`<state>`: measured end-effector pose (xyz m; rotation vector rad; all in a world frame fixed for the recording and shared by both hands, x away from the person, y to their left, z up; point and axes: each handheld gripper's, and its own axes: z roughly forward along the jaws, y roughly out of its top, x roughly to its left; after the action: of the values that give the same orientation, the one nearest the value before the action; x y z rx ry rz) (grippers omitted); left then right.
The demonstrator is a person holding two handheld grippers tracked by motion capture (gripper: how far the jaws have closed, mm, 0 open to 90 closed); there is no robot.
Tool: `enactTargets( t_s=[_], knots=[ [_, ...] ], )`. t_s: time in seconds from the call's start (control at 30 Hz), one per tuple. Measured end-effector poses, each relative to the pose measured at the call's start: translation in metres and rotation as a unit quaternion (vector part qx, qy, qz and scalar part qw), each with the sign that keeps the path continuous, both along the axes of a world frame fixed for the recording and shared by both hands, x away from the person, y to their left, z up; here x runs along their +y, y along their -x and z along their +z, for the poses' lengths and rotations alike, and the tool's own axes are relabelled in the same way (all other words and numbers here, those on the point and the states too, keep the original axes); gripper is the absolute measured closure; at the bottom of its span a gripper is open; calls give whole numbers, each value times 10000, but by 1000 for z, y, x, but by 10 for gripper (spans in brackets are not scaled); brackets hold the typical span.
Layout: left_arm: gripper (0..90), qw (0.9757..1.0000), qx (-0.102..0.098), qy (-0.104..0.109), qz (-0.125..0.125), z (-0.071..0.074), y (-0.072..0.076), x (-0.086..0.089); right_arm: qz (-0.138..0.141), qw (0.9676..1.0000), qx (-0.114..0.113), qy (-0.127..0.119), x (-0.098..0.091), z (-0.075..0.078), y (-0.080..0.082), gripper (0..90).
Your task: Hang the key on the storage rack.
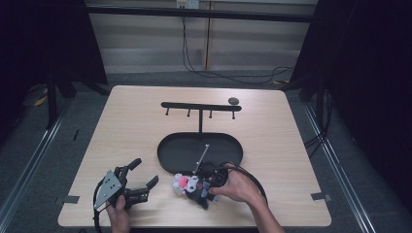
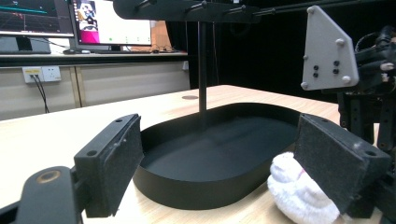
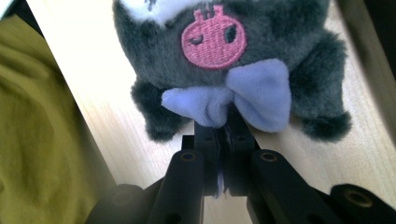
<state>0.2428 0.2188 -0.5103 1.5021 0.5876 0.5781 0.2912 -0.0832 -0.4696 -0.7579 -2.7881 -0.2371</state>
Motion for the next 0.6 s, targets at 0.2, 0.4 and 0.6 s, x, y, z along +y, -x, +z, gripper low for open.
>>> enactTargets(
  t_s=[0.2,0.4,0.6],
  knots=[
    [153,10000,-2,-1,4,0,0,0,193,9994,-154,236,0,6,-3,871],
    [153,10000,4,3,3,0,0,0,248,9993,-47,289,-2,17,-3,871],
    [153,10000,3,7,7,0,0,0,469,9979,-36,451,0,32,-2,871]
  ],
)
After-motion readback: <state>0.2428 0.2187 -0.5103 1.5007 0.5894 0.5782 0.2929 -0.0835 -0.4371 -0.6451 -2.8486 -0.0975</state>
